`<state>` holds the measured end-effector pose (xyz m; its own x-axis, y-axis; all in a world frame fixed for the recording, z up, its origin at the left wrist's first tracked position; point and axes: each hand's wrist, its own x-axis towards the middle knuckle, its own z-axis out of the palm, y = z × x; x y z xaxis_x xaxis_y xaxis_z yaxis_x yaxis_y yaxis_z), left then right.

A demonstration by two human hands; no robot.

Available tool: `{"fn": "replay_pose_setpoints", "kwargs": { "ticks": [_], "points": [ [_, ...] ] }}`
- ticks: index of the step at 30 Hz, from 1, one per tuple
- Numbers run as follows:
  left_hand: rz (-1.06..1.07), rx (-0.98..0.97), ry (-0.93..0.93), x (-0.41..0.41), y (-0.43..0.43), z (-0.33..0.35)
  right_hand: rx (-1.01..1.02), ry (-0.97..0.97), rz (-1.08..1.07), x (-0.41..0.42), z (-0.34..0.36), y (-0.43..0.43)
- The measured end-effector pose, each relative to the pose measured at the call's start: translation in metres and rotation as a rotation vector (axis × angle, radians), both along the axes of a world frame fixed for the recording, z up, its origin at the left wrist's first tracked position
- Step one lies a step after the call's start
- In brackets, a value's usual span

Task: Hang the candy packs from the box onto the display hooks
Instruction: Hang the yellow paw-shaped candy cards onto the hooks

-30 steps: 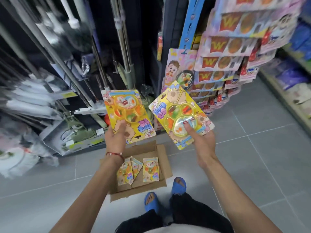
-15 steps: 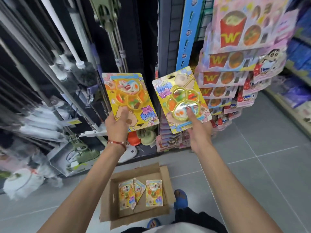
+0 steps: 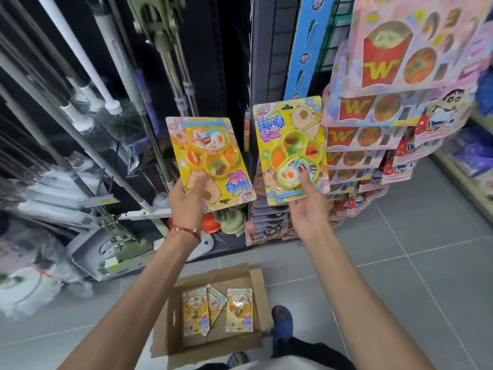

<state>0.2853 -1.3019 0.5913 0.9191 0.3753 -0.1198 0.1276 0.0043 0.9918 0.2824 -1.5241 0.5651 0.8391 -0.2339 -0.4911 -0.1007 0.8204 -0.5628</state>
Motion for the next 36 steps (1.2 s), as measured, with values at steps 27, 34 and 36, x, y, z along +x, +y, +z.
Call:
{"fn": "replay_pose_setpoints", "kwargs": {
  "ticks": [27,34,36],
  "points": [
    [0.03,-0.093,0.041,-0.002,0.002,-0.011,0.235,-0.07,0.073,0.017,-0.006,0.016],
    [0.024,-0.093,0.04,0.0,-0.003,-0.014,0.215,-0.033,0.075,0.024,-0.019,0.012],
    [0.022,-0.089,0.046,0.0,-0.005,-0.014,0.207,-0.02,0.069,0.024,-0.019,0.01]
  ]
}}
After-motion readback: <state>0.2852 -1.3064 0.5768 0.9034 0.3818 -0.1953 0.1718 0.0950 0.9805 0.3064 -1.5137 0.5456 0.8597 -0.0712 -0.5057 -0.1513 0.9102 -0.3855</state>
